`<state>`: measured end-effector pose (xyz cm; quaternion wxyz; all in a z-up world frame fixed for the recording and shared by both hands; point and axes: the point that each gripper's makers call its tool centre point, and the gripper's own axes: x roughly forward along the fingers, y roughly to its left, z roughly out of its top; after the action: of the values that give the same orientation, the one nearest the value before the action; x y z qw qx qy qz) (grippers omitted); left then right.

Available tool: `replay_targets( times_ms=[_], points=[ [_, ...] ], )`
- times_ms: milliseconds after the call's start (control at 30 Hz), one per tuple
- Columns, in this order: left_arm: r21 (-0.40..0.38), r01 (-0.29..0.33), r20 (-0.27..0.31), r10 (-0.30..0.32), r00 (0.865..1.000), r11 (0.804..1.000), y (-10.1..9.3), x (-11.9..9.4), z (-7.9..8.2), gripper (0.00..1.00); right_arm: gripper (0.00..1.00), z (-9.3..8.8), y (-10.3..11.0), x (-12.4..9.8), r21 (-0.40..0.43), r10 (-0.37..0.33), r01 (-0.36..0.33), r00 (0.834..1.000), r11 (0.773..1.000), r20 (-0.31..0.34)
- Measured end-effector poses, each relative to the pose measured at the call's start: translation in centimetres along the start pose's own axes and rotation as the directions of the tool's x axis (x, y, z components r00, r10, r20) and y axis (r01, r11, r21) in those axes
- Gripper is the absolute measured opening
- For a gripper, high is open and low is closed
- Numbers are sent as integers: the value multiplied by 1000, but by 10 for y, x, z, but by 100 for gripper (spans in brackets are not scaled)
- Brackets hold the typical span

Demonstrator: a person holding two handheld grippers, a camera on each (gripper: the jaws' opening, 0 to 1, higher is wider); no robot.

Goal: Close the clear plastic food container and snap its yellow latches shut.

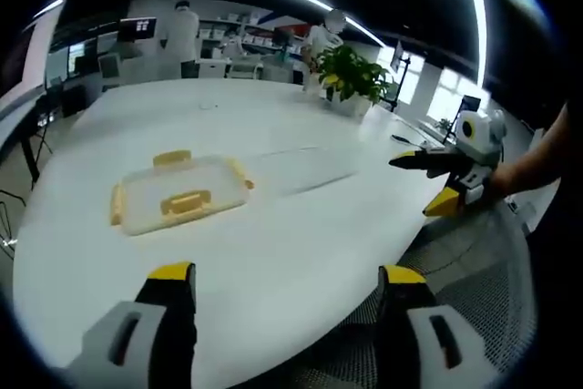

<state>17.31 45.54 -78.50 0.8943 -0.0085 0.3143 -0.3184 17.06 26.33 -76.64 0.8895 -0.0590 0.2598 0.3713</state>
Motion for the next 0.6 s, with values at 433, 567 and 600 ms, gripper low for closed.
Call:
replay_targets(
  times_ms=[433,567,600],
  points=[
    [5,9,-11,-9,1000,1000,-1,0,-2,76,82,-1,-1,0,-5,-5,5,1000,1000,-4],
    [5,11,-12,-11,1000,1000,-2,0,-2,76,82,-2,-1,1,-5,-6,5,1000,1000,-10],
    [5,11,-15,-11,1000,1000,-1,0,-2,76,82,-2,-1,1,-3,-6,6,1000,1000,-10]
  ],
)
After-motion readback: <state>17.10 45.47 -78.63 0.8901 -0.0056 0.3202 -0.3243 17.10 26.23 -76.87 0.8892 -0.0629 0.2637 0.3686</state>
